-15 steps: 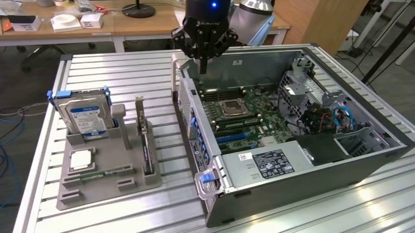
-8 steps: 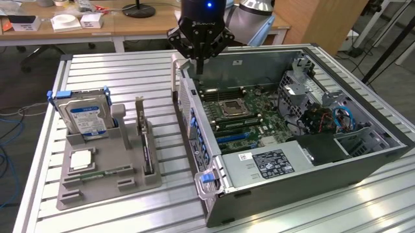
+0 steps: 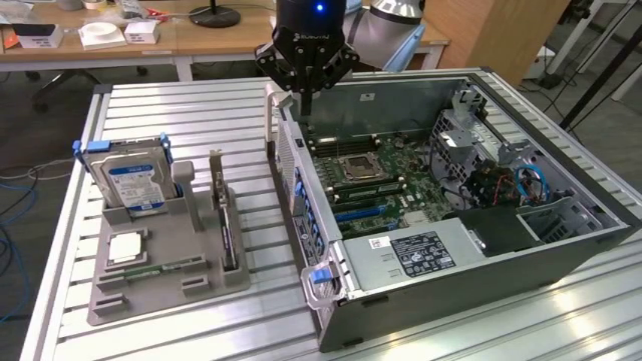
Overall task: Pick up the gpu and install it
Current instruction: 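Reach for the gpu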
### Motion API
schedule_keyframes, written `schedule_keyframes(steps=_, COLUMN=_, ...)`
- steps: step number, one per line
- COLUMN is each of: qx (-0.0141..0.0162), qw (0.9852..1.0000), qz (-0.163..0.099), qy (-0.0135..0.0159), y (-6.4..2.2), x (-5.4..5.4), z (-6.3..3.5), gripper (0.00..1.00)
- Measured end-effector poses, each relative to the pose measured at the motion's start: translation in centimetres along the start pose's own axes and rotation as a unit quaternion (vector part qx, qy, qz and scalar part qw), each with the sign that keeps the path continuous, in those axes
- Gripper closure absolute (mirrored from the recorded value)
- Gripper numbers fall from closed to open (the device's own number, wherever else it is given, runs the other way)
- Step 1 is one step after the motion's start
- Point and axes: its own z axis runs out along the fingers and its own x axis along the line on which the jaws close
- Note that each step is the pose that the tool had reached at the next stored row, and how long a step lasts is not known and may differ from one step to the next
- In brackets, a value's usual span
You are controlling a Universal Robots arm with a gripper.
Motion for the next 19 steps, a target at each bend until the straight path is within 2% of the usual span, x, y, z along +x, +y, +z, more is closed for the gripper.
schedule_keyframes(steps=11, qx=-0.0001, qw=1.0000, qz=0.000, qy=0.0000, y=-0.05, x=0.69, z=0.02, gripper=0.89)
schedule_keyframes(steps=19, qx=0.0000, qw=1.0000, qz=0.000, qy=0.0000, y=-0.05, x=0.70, z=0.02, gripper=0.89)
